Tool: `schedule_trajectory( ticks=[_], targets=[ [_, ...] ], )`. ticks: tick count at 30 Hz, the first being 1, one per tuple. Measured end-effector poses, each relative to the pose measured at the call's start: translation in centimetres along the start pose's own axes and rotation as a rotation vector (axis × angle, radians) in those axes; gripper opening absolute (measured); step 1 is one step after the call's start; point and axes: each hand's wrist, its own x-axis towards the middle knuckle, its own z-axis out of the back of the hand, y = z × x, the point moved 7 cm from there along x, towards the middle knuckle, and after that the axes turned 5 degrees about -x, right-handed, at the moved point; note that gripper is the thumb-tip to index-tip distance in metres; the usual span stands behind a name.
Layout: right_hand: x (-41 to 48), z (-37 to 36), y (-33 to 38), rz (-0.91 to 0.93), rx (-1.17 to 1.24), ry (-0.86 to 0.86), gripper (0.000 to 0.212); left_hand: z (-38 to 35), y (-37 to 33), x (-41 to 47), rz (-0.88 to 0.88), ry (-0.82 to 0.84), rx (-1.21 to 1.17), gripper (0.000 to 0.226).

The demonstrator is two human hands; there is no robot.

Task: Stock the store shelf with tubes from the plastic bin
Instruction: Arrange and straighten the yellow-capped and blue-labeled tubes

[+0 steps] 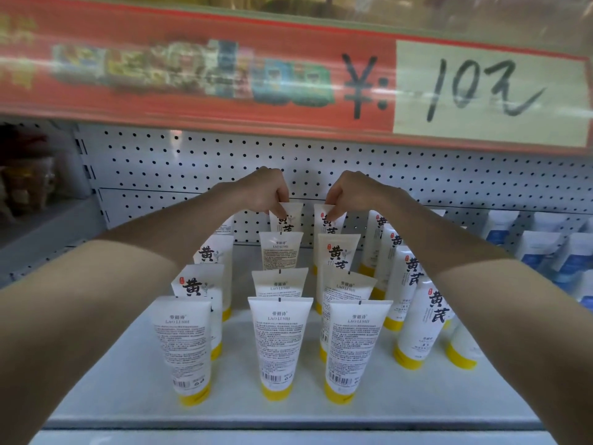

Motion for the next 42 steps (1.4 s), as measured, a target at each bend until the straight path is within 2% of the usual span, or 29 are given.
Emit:
schedule_trajectory(
  ticks=[6,16,24,42],
  targets=[
    [-0.4,0.0,0.2,0.011,0.004,0.008,0.027,0.0,-0.2,-0.1,0.009,-0.004,-0.017,0.017],
    [-0.6,-0.1,0.5,0.021,-0.015,0.013,0.028,-0.2,0.1,-0.4,0.013,0.035,-0.013,0.023],
    [-0.7,0.5,0.8,-0.012,-0.059,0.022,0.038,0.9,-0.3,-1.7,0.015,0.030,-0.010,0.047],
    [-1.4,1.6,5.9,0.078,-0.052,-0.030,0.035,4.9,3.8,-6.1,0.102,-0.020,-0.082,0.043]
  ],
)
